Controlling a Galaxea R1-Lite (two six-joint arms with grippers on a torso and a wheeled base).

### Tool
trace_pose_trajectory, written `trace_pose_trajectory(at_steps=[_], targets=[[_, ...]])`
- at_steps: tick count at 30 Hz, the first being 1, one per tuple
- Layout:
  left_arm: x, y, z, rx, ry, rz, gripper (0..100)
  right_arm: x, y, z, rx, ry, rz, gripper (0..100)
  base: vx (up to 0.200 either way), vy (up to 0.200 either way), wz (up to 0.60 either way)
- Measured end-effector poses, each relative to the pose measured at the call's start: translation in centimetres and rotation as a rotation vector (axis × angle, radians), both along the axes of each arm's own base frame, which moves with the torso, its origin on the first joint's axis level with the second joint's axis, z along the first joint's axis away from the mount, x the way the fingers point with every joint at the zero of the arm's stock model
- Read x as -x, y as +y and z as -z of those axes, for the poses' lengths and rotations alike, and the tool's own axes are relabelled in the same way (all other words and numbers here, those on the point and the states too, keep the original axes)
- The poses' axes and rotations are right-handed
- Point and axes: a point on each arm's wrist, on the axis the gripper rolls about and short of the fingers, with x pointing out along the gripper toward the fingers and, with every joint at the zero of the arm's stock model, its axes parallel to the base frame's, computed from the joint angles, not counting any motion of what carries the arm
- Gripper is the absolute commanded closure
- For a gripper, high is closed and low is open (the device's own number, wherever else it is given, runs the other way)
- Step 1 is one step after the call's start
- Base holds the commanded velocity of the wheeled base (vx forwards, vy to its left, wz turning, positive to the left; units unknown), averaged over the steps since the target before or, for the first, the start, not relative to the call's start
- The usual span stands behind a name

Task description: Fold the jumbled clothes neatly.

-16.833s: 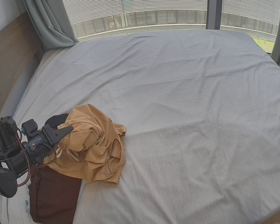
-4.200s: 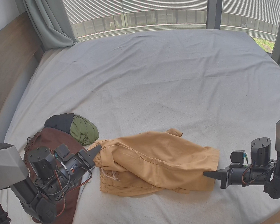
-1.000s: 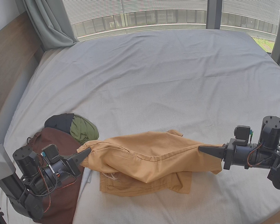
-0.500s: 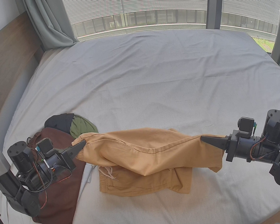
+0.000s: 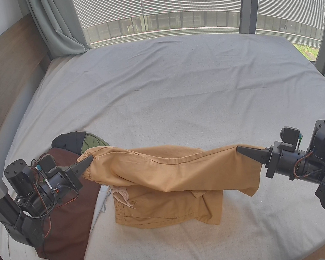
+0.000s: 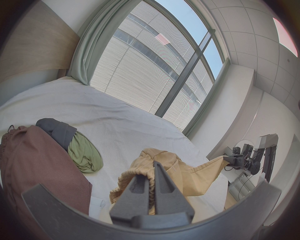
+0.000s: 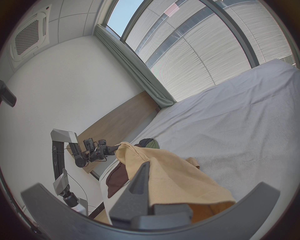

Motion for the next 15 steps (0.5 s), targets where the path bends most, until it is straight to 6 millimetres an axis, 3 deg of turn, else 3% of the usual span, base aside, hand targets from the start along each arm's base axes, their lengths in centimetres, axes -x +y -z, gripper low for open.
trace_pose_trajectory(at_steps=[15], targets=[[-0.4,0.1,-0.8,0.021,-0.025,-0.006,100,-0.9,-1.5,-0.6,-0.010,-0.030,0.061,100,0.000,0.000,0.00]])
